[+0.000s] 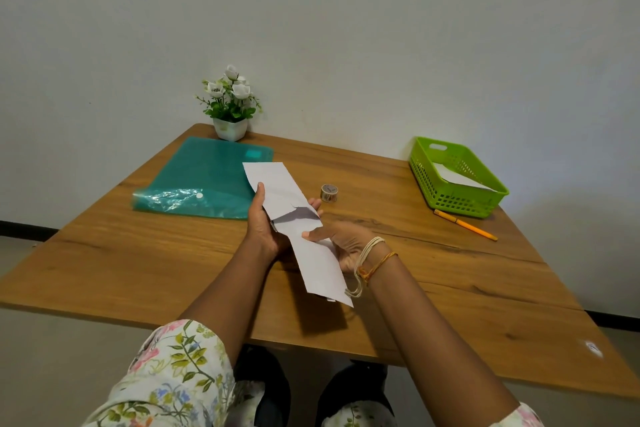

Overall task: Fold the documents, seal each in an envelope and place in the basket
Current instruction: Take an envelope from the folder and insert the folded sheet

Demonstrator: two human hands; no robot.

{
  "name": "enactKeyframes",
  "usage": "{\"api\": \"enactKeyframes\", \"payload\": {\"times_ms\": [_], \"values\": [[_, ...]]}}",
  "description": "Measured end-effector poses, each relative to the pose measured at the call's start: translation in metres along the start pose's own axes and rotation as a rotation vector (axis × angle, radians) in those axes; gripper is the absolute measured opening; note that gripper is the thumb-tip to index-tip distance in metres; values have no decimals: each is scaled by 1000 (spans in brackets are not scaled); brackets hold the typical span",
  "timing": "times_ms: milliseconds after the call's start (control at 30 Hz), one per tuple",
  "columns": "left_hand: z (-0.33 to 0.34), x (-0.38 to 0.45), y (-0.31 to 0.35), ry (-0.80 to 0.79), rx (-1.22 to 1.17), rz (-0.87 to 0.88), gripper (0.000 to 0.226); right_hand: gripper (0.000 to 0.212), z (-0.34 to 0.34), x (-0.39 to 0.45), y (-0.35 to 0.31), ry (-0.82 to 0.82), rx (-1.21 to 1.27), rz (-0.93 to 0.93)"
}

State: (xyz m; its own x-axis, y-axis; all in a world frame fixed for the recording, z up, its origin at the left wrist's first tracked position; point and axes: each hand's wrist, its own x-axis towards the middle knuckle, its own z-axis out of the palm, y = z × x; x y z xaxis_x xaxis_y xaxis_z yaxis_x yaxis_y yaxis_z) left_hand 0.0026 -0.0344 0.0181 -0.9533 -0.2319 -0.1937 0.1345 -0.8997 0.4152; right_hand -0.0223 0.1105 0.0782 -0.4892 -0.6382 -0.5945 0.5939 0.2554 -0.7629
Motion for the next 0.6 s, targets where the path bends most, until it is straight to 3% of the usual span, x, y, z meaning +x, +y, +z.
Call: {"api": "enactKeyframes", "payload": {"times_ms": [133,233,333,433,500,600], "values": [[0,-2,0,-12,35,-34,82,48,7,15,4,26,181,-91],[2,-4,1,-18,54,-57,78,30,6,9,11,-45,57,-2],[0,-3,2,15,46,-46,80,33,-5,-3,13,-99,-131,126],[-3,-1,3,54,34,-49,80,22,-13,-12,8,-112,-219,140],[0,-2,2,67,11,-35,76,23,-16,-6,5,-68,-138,91],[4,-4,-1,57,-20,-46,73,41,-13,11,7,6,92,-6]]}}
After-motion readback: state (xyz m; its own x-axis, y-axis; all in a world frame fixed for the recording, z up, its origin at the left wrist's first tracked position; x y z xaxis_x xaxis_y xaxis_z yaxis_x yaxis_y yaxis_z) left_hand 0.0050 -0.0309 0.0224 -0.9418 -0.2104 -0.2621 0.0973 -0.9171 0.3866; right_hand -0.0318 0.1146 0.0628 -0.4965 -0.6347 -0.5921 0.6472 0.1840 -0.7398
